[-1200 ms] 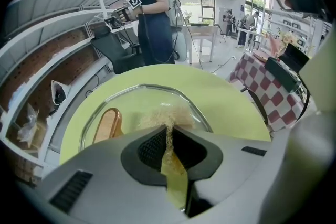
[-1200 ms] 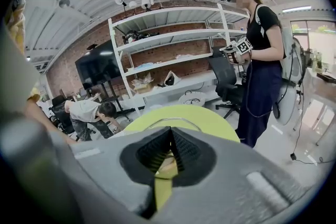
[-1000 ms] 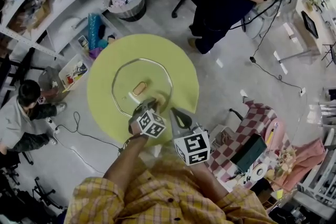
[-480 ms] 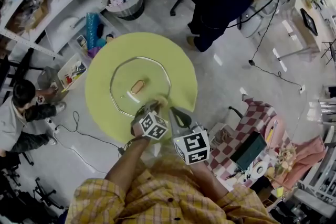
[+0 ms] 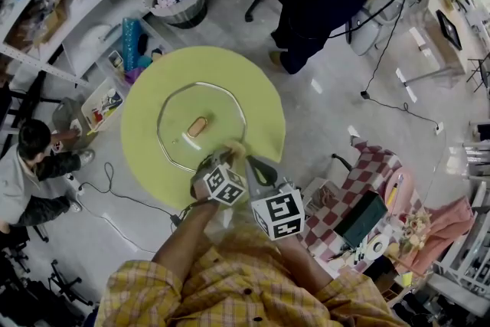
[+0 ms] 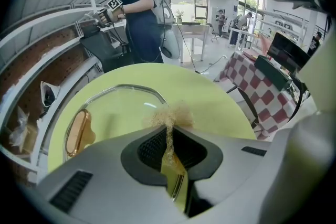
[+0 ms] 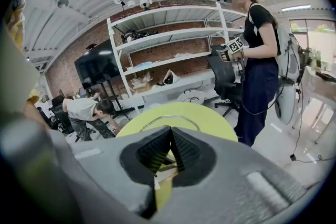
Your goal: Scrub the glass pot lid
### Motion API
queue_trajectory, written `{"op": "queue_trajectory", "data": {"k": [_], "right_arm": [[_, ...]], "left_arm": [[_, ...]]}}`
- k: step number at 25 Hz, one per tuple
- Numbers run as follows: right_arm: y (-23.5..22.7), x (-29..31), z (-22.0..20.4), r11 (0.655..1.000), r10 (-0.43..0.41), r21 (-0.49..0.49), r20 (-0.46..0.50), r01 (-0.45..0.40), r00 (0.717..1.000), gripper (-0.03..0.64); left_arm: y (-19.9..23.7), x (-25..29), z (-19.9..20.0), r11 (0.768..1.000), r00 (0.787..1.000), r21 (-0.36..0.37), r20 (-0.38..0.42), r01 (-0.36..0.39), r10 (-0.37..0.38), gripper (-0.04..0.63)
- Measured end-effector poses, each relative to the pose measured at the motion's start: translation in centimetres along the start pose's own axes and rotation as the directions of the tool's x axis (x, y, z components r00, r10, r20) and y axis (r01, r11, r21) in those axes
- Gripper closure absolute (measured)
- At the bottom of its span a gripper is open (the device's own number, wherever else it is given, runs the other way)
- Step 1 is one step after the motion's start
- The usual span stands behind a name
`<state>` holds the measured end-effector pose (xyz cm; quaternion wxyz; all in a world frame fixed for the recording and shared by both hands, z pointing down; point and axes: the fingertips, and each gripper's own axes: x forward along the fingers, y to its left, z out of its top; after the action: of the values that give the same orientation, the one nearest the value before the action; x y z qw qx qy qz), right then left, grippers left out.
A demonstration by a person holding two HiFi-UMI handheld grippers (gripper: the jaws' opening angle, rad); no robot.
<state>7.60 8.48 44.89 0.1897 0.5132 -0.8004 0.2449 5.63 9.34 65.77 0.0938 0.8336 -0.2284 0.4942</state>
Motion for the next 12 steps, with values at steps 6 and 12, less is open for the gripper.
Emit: {"op": "queue_trajectory", "data": {"k": [6,12], "right_arm": [[-0.4,0.3,0.6,1.000,-0.002,-0.003,0.004,0.002,1.000,0.619],[-0.9,0.5,1.0,1.000,-0.005,-0.001,0.008,0.005,1.000,0.618]], "left_arm": [[-0.1,0.3,0.3,1.000,1.000,0.023,0.000,0.021,-0.021,0.563],[0.3,0.5,1.2,0.999,1.000,0.022,0.005,0.029,-0.029,0.563]]}}
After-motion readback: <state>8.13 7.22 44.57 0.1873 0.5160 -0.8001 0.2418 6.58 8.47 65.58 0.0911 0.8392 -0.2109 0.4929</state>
